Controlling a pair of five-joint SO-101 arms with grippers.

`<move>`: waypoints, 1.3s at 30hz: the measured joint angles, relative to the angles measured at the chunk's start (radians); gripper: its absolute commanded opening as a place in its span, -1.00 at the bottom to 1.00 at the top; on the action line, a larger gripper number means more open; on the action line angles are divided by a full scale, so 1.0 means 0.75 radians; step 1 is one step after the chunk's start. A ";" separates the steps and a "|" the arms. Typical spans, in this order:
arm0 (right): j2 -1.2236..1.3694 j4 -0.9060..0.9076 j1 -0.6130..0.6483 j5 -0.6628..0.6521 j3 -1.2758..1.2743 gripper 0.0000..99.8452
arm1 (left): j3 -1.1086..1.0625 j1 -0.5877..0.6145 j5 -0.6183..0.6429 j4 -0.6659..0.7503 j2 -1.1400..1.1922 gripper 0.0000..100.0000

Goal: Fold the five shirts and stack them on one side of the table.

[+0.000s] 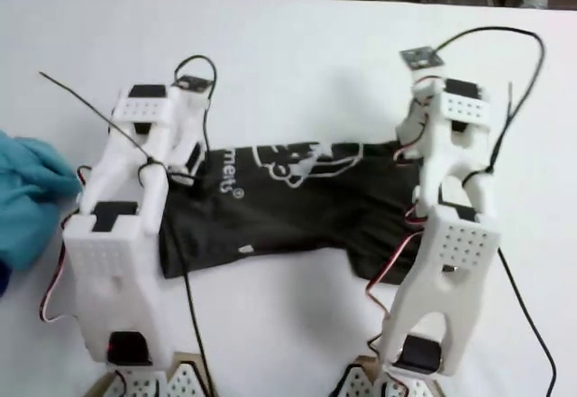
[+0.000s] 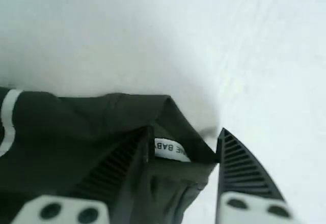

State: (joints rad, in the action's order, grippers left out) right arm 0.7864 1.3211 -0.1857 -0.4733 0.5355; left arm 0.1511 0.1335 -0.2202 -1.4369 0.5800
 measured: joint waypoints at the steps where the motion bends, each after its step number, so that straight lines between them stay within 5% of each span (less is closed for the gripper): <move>1: 0.010 0.000 -0.016 0.000 0.018 -0.60 | 0.000 0.000 -0.004 0.000 0.000 -0.73; 14: 0.033 0.092 -0.051 -0.088 0.323 -0.60 | 0.033 0.000 -0.037 -0.010 0.004 -0.72; 29: 0.180 0.280 0.186 -0.088 0.460 -0.60 | 0.227 0.012 -0.051 -0.170 0.010 -0.72; 39: 0.270 0.215 0.100 -0.086 0.473 -0.59 | 0.027 -0.045 -0.053 -0.004 0.006 -0.72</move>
State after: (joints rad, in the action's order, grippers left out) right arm 0.9889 1.4822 -0.1105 -0.5378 0.8899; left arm 0.1711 0.0997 -0.2601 -1.4400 0.5846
